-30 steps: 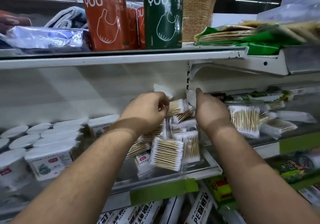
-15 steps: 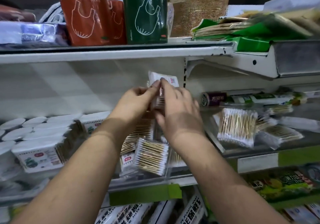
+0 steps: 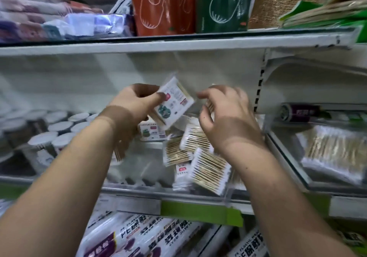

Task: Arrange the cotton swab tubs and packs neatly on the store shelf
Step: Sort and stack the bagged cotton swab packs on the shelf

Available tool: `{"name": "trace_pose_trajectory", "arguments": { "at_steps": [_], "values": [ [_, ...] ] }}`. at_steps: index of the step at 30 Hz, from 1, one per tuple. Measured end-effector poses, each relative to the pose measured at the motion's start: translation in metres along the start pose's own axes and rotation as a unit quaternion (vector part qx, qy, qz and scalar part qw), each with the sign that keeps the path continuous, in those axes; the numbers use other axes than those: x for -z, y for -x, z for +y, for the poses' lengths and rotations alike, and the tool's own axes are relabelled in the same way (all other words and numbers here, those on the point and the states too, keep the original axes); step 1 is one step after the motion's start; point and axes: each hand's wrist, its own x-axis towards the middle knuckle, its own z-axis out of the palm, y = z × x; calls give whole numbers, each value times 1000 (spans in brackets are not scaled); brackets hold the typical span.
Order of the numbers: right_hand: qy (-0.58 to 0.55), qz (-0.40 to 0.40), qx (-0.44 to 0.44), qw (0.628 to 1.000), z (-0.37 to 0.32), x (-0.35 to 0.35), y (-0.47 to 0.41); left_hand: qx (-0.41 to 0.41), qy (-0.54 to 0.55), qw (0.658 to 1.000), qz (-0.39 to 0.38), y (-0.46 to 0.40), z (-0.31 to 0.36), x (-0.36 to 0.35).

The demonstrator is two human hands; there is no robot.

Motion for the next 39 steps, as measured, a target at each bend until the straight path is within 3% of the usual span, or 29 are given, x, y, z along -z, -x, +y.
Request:
{"name": "trace_pose_trajectory", "arguments": {
  "at_steps": [5,13,16,19,22,28,32,35,39],
  "values": [
    [31,-21,19,999,-26,-21,-7,-51,-177,981,-65,-17,-20,32],
    [53,-18,2,998,-59,-46,-17,-130,-380,902,-159,-50,-44,52],
    [102,-84,-11,991,-63,-51,-20,-123,-415,879,-202,-56,-54,44],
    [142,-143,-26,979,-62,-57,-18,-165,-475,845,-183,-63,-63,35],
    [151,-137,-42,978,-64,-64,-16,-215,-540,801,-140,-65,-60,34],
    [162,-116,-47,979,-76,-84,-16,-186,-519,807,-212,-67,-61,38],
    [164,-125,-49,977,-79,-93,-14,-187,-532,791,-237,-66,-56,44],
    [165,-122,-48,977,-86,-94,-14,-190,-544,785,-228,-63,-57,42],
    [164,-112,-50,979,-90,-85,-14,-211,-594,752,-194,-58,-58,38]
  ]
}}
